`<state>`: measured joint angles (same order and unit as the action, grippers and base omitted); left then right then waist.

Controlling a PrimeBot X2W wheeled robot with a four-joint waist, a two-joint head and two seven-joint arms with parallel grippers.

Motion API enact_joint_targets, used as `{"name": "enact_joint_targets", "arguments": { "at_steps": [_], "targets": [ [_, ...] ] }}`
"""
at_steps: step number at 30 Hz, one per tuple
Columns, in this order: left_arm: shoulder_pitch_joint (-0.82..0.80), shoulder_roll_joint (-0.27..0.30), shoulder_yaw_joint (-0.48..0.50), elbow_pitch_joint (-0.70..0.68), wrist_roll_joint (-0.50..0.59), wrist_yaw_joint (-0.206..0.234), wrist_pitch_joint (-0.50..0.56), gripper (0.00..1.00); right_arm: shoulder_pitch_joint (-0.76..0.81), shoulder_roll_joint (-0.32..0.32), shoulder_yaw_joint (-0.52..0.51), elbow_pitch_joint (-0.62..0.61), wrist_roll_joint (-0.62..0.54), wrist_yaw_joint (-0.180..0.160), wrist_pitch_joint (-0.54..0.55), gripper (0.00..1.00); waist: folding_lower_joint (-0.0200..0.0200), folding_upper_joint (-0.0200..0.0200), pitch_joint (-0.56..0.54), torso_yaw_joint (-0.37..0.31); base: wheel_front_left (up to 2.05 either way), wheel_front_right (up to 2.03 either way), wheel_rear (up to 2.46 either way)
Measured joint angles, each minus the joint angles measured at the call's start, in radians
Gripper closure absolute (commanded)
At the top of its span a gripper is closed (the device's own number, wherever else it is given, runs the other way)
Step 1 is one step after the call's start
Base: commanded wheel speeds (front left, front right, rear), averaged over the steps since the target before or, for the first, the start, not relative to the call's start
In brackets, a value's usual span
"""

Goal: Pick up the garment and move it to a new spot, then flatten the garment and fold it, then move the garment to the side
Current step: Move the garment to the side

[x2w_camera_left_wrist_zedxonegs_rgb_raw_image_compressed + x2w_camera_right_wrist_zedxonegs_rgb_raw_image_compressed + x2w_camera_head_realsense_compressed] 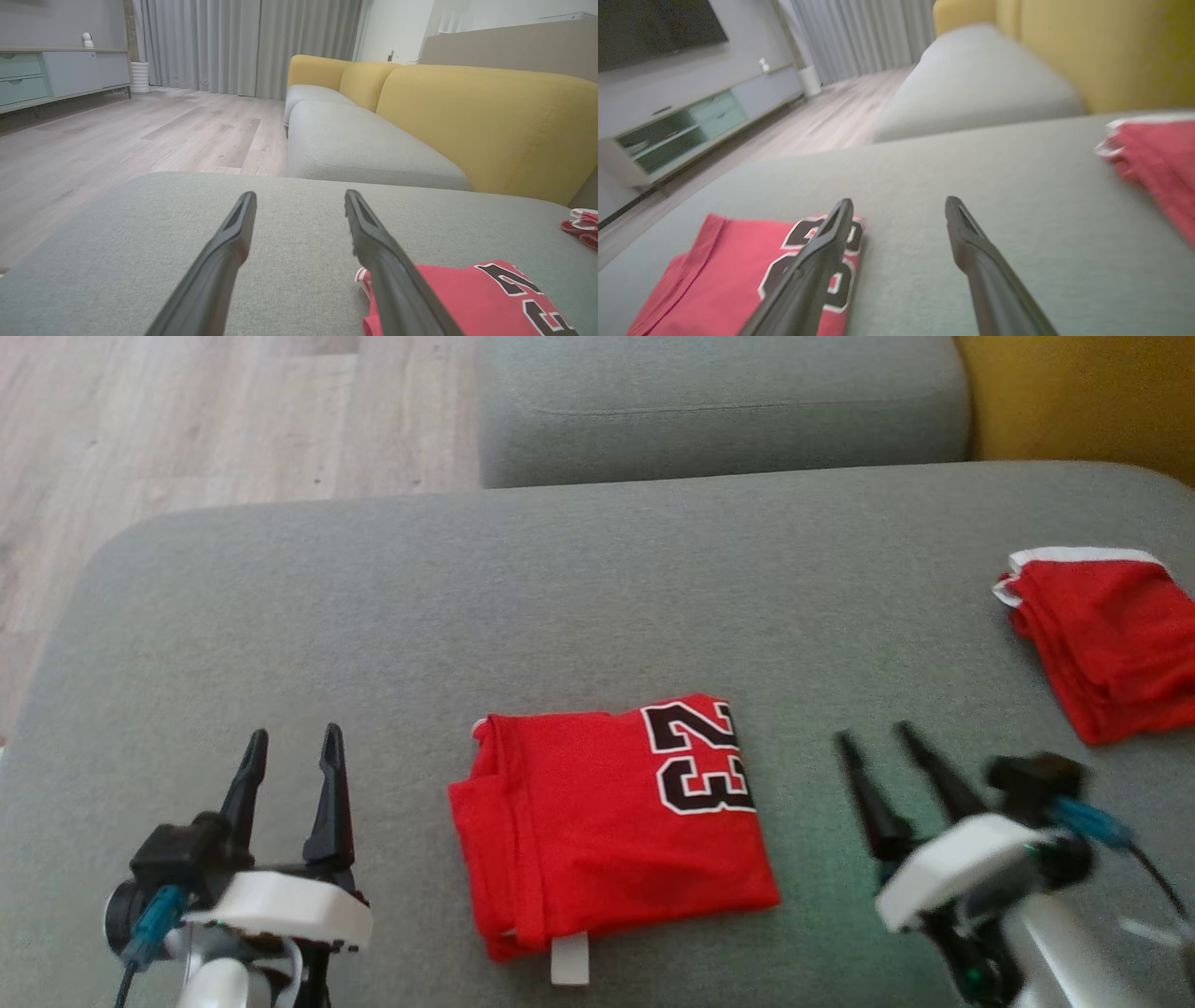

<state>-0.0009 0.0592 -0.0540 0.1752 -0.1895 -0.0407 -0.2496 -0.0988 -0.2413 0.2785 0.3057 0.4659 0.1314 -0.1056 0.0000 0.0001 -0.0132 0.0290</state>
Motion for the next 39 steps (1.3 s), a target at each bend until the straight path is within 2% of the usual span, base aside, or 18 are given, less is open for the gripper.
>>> {"name": "enact_joint_targets", "arguments": {
  "at_steps": [3, 6, 17, 23, 24, 25, 26, 32, 39],
  "targets": [
    [-0.001, -0.002, -0.002, 0.007, 0.004, -0.004, 0.000, 0.00, -0.070, 0.022, 0.072, 0.076, 0.071, 0.000, 0.131, 0.00, 0.0000, 0.0000, 0.001, 0.023, 0.00, 0.00, 0.00],
    [-0.002, -0.003, -0.004, 0.014, 0.007, -0.005, 0.000, 0.00, -0.149, 0.046, 0.102, 0.157, 0.140, 0.000, 0.217, 0.00, 0.0000, 0.0000, 0.003, 0.052, 0.00, 0.00, 0.00],
    [-0.002, -0.006, -0.004, 0.027, 0.012, -0.014, 0.000, 0.00, -0.289, 0.110, 0.080, 0.517, 0.303, 0.000, 0.489, 0.00, 0.0000, 0.0000, 0.018, 0.149, 0.00, 0.00, 0.00],
    [-0.004, -0.007, -0.003, 0.034, 0.020, -0.018, 0.000, 0.00, -0.334, 0.120, 0.090, 0.545, 0.377, 0.000, 0.569, 0.00, 0.0000, 0.0000, 0.029, 0.159, 0.00, 0.00, 0.00],
    [-0.004, -0.007, -0.003, 0.038, 0.020, -0.018, 0.000, 0.00, -0.339, 0.120, 0.094, 0.549, 0.379, 0.000, 0.572, 0.16, 0.0000, 0.0000, 0.029, 0.159, 0.00, 0.00, 0.00],
    [-0.004, -0.007, -0.003, 0.041, 0.020, -0.018, 0.000, 0.00, -0.342, 0.120, 0.097, 0.551, 0.380, 0.000, 0.572, 0.54, 0.0000, 0.0000, 0.028, 0.158, 0.00, 0.00, 0.00],
    [-0.004, -0.007, -0.003, 0.044, 0.020, -0.018, 0.000, 0.00, -0.342, 0.121, 0.099, 0.551, 0.385, 0.000, 0.564, 1.00, 0.0000, 0.0000, 0.027, 0.156, 0.00, 0.00, 0.00],
    [-0.007, -0.008, -0.009, 0.046, 0.002, -0.031, 0.000, 0.00, -0.344, 0.110, 0.122, 0.537, 0.394, 0.000, 0.471, 1.00, 0.0000, 0.0000, 0.015, 0.130, 0.00, 0.00, 0.00],
    [-0.051, -0.009, -0.075, 0.044, -0.001, -0.049, 0.000, 0.00, -0.422, 0.021, 0.132, 0.504, 0.398, 0.000, 0.449, 1.00, 0.0000, 0.0000, 0.005, 0.052, 0.00, 0.00, 0.00]
  ]
}}
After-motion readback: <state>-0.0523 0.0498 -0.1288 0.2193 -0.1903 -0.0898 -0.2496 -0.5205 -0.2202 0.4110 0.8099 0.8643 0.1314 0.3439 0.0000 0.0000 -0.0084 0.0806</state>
